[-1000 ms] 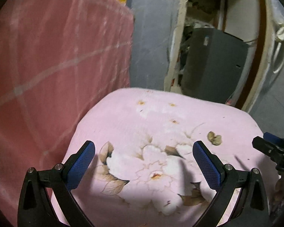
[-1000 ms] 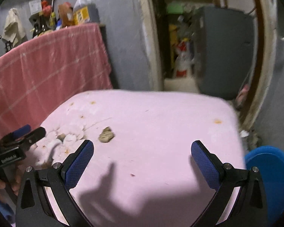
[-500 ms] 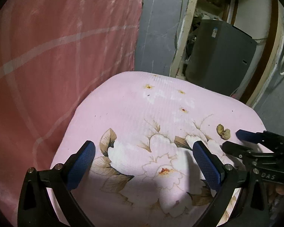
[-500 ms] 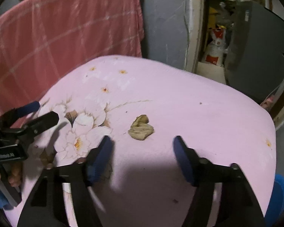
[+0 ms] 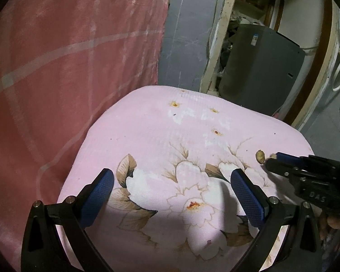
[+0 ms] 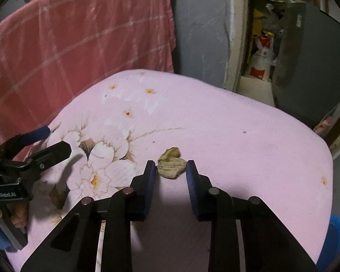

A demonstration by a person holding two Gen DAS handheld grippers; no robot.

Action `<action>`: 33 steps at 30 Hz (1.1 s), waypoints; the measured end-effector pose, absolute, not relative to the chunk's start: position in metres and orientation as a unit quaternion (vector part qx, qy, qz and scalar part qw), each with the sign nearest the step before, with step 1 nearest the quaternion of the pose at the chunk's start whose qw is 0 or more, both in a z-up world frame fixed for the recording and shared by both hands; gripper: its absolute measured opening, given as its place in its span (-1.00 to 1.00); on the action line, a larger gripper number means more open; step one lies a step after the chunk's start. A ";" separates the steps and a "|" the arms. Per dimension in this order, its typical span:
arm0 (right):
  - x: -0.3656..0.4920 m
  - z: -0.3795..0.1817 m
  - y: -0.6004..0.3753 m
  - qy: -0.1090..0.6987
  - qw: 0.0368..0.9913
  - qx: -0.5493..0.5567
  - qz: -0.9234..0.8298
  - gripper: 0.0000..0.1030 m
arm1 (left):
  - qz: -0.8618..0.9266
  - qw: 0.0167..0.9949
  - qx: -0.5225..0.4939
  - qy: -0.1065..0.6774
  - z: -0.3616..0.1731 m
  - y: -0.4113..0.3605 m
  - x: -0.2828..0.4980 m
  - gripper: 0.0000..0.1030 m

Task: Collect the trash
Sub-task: 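Close the right tool on a tan scrap while the left tool grips a small yellow crumb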

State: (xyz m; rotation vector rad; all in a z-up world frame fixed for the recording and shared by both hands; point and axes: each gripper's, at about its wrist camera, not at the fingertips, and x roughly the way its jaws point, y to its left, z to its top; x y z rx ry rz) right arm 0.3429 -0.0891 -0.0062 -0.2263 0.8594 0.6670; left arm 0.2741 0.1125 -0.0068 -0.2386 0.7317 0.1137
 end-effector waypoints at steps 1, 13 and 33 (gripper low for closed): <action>0.342 -0.005 -0.093 0.407 0.852 -0.103 0.314 -0.51 | 0.051 0.926 -0.115 0.356 -0.006 0.111 0.275 0.96; 0.313 -0.006 -0.174 0.385 0.881 -0.060 0.268 -0.51 | -0.035 0.915 -0.061 0.397 -0.005 0.065 0.314 0.94; 0.282 -0.015 -0.205 0.353 0.899 -0.017 0.257 -0.50 | -0.112 0.889 0.012 0.444 -0.025 -0.004 0.362 -0.74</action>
